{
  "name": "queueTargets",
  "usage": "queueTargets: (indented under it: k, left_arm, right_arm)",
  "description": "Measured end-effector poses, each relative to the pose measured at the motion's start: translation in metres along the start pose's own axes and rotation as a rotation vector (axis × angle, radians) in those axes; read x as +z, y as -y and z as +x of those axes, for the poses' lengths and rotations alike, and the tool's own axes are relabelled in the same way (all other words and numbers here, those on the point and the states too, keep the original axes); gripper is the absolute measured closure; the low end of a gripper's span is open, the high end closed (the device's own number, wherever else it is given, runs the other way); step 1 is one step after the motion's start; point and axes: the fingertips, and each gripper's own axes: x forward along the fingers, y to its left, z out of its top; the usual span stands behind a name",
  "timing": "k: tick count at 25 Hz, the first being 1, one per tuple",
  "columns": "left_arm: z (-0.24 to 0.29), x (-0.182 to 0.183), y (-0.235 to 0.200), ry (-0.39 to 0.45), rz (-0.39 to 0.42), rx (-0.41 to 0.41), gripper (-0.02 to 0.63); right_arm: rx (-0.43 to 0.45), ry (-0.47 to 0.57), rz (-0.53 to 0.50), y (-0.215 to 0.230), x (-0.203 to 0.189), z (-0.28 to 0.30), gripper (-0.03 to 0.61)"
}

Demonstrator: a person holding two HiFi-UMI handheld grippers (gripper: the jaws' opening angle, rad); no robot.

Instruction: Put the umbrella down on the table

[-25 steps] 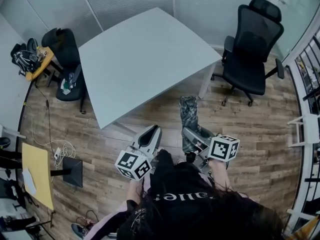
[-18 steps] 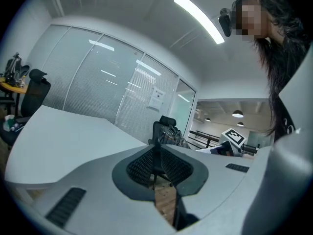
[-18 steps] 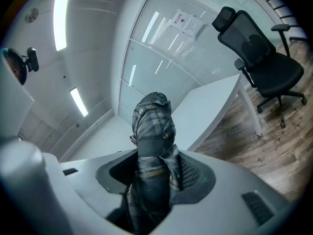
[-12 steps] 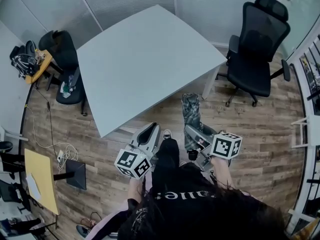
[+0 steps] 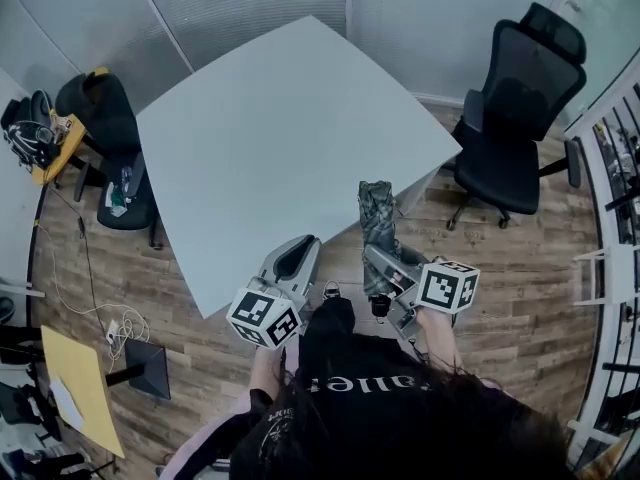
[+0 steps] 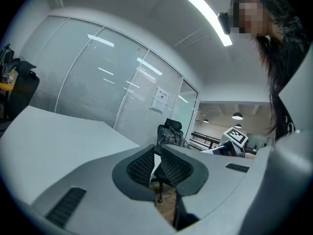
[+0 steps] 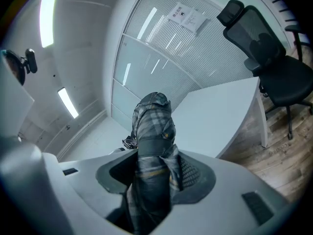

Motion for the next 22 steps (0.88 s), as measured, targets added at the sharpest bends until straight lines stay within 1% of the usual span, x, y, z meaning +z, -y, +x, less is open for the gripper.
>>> queueTargets:
  k: [6,10,17,22]
  left_arm:
    - [0.025,0.024,-0.057,0.0,0.004,-0.01,0.569]
    - [0.038,0.035,-0.085,-0.002,0.006,-0.018,0.569]
    - [0.048,0.042,-0.112,0.006,-0.009,-0.032,0.569]
    - [0.049,0.042,-0.125,0.009,-0.029,-0.027,0.569]
  right_arm:
    - [-0.013,0.007,0.007,0.004,0.03,0.058,0.364]
    - [-0.028,0.008,0.008,0.008,0.043,0.085,0.364]
    - [-0.06,0.004,-0.011,0.012,0.058,0.112,0.364]
    - [-0.074,-0.021,-0.026,0.014,0.063,0.126,0.364]
